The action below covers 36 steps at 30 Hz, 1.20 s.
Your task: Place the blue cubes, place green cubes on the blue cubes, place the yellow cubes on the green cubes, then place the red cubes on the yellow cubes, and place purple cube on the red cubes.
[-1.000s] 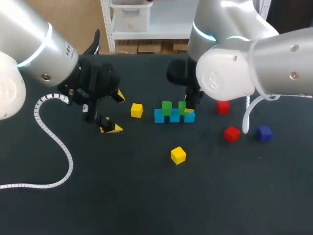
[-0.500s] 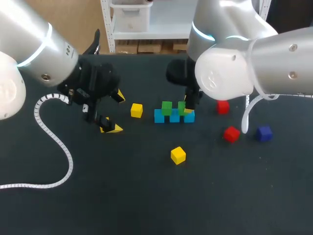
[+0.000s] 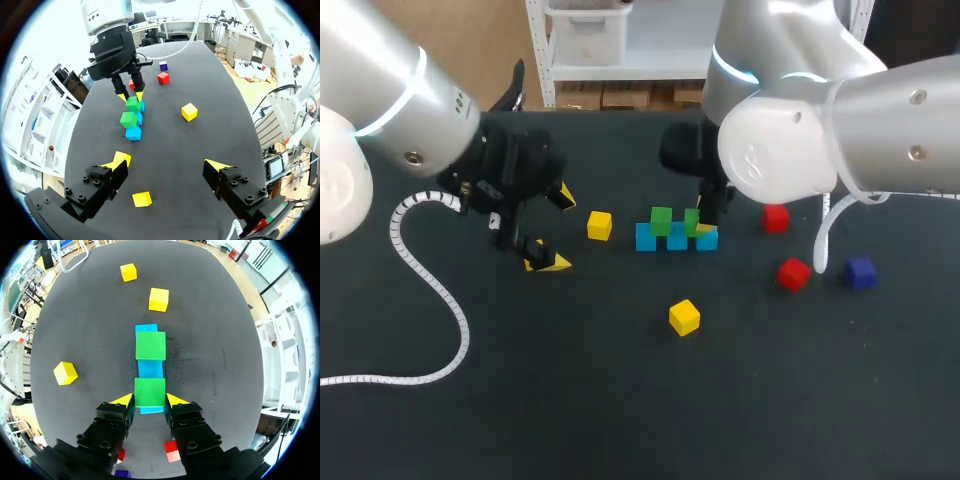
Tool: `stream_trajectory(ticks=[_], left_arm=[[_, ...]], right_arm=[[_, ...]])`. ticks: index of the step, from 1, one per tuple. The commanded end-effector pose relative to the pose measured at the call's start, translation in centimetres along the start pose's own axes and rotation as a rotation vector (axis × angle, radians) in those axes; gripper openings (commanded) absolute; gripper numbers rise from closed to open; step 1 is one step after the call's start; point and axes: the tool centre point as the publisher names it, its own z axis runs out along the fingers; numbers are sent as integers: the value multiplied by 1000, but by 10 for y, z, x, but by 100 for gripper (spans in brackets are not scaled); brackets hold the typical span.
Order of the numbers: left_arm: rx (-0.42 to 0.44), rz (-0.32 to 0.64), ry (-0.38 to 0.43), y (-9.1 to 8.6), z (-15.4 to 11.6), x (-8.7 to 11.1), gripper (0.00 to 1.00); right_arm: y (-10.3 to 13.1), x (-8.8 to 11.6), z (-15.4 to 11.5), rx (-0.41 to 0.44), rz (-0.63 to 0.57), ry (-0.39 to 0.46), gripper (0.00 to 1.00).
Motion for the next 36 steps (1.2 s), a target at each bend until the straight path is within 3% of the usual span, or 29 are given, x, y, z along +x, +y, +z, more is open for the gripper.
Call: stream_trajectory(ticks=[1,3,4,5,17,28,36], left_arm=[[0,1,0,0,0,0,100],[0,1,0,0,0,0,100],[0,1,0,0,0,0,100],[0,1,0,0,0,0,100],[0,1,0,0,0,0,100],[0,1,0,0,0,0,100],[0,1,0,0,0,0,100]], right_arm=[[-1,0,0,-2,0,-2,45],[-1,0,0,-2,1,-3,58],[-1,0,0,-2,1,-4,72],[-1,0,0,-2,2,-4,99],[-3,0,-4,0,14,-20,100],[12,18,-34,-19,-10,-257,100],[21,66,-66,67,-24,-406,100]])
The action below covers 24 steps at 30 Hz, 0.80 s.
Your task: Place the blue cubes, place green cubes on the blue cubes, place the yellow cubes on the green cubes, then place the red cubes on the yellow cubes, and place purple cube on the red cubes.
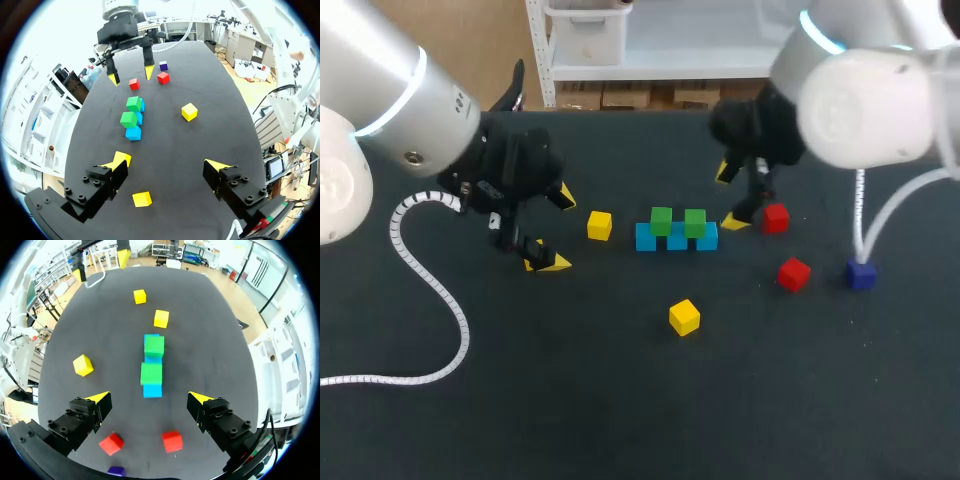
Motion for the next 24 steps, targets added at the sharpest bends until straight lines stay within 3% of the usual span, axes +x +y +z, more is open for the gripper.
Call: stream_trajectory(ticks=[1,11,18,24], left_arm=[[0,1,0,0,0,0,100],[0,1,0,0,0,0,100],[0,1,0,0,0,0,100],[0,1,0,0,0,0,100]], right_arm=[[26,32,-31,100,4,-153,100],[37,72,-51,182,96,-232,100],[45,91,-57,127,105,-268,100],[51,104,-61,56,100,-249,100]])
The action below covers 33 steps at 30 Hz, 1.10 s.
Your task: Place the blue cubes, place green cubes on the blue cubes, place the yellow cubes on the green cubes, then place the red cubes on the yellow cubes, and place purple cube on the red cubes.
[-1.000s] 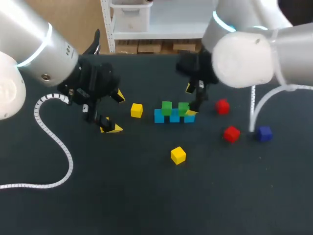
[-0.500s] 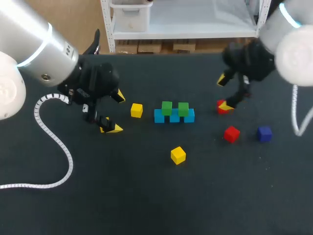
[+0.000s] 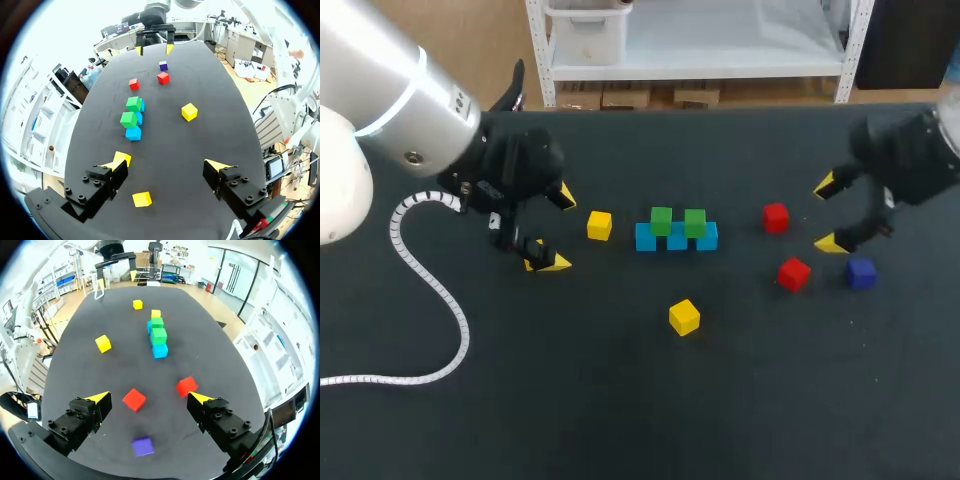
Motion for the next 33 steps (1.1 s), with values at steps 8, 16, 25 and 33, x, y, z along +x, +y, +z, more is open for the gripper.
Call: stream_trajectory(ticks=[8,16,25,33], left_arm=[[0,1,0,0,0,0,100],[0,1,0,0,0,0,100],[-32,-3,43,26,30,-21,100],[46,138,194,76,77,-43,100]], right_arm=[[2,23,-20,-55,26,-15,100],[2,24,-21,-65,22,-6,100],[2,24,-21,-65,22,-6,100],[2,24,-21,-65,22,-6,100]])
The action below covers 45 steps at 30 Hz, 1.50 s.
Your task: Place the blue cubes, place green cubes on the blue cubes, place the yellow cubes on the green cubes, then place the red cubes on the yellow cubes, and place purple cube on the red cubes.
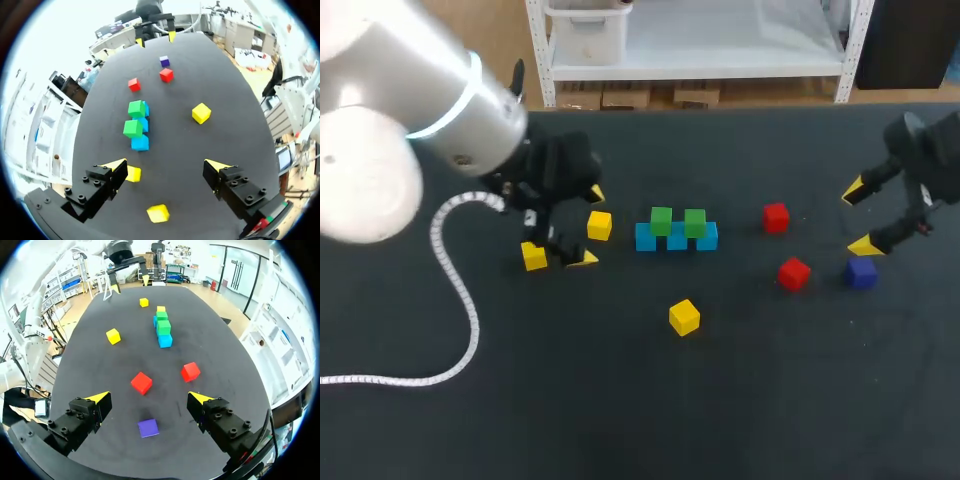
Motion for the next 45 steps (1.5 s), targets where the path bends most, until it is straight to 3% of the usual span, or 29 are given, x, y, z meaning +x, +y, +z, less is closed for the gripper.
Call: stream_trajectory(ticks=[1,7,24,28,33,38,45], left_arm=[[81,36,123,55,43,-18,100],[41,18,85,79,40,-12,100],[34,31,74,80,35,-11,100],[35,6,95,56,39,2,100],[42,0,114,43,44,20,100],[65,25,119,42,49,35,100],[108,62,116,59,57,54,100]], right_arm=[[0,0,0,0,-1,-2,100],[0,0,0,0,-1,-2,100],[0,0,0,0,-1,-2,100],[0,0,0,0,-1,-2,100],[0,0,0,0,-1,-2,100],[0,0,0,0,-1,-2,100],[0,0,0,0,-1,-2,100]])
